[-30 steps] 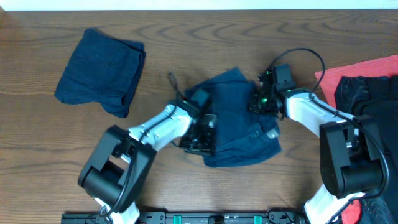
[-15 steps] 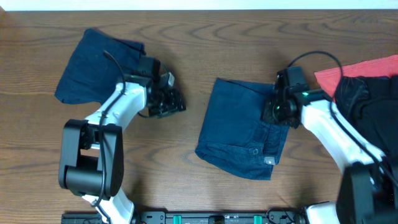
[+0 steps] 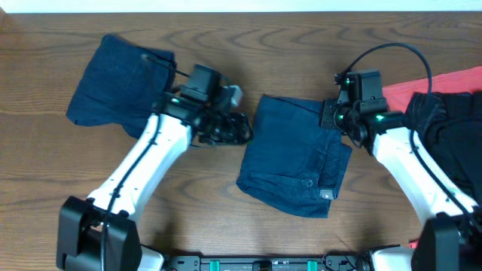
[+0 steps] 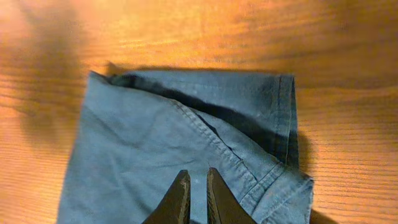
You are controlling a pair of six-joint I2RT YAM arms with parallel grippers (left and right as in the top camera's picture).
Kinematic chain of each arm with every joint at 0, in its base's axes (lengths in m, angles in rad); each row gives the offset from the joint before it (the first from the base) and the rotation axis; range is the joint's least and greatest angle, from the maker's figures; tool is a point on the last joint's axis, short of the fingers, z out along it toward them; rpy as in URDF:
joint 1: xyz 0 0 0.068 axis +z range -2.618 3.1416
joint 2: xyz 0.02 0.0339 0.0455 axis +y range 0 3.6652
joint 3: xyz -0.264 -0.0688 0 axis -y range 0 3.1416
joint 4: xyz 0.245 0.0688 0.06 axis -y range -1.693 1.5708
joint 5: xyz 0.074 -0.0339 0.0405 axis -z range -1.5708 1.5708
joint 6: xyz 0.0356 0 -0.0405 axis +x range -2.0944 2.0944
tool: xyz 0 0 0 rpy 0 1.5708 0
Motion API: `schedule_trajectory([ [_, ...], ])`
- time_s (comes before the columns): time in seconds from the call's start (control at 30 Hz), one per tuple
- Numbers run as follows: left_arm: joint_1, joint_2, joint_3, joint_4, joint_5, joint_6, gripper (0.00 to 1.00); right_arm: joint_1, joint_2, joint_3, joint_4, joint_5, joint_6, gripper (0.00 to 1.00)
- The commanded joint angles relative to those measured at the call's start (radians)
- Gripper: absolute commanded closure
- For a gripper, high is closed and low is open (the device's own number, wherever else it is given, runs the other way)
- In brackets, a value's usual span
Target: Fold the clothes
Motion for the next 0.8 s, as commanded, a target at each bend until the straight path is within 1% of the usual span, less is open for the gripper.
schedule_trajectory([
  [0.0,-0.085,0.014,-0.033,-0.003,-0.055,-0.039,0.42,-0.005,0.056,0.001,0.011,0.002,-0.068,0.88],
  [0.13,-0.172,0.02,-0.042,-0.003,-0.158,-0.092,0.39,-0.004,0.089,0.001,0.034,-0.025,-0.214,0.82],
  [0.2,-0.206,0.029,-0.042,0.003,-0.19,-0.111,0.39,-0.004,0.098,0.001,0.037,-0.044,-0.23,0.81],
  [0.33,-0.24,0.065,-0.05,0.015,-0.229,-0.16,0.39,-0.005,0.116,0.001,0.037,-0.05,-0.228,0.8],
  [0.5,-0.239,0.143,-0.089,0.069,-0.23,-0.23,0.39,-0.005,0.164,0.001,0.027,-0.05,-0.192,0.8],
  [0.67,-0.24,0.217,-0.099,0.084,-0.22,-0.236,0.39,-0.008,0.233,0.001,0.013,-0.047,-0.161,0.8],
  [0.77,-0.24,0.244,-0.099,0.087,-0.219,-0.235,0.39,-0.016,0.277,0.001,-0.009,0.035,-0.077,0.8],
])
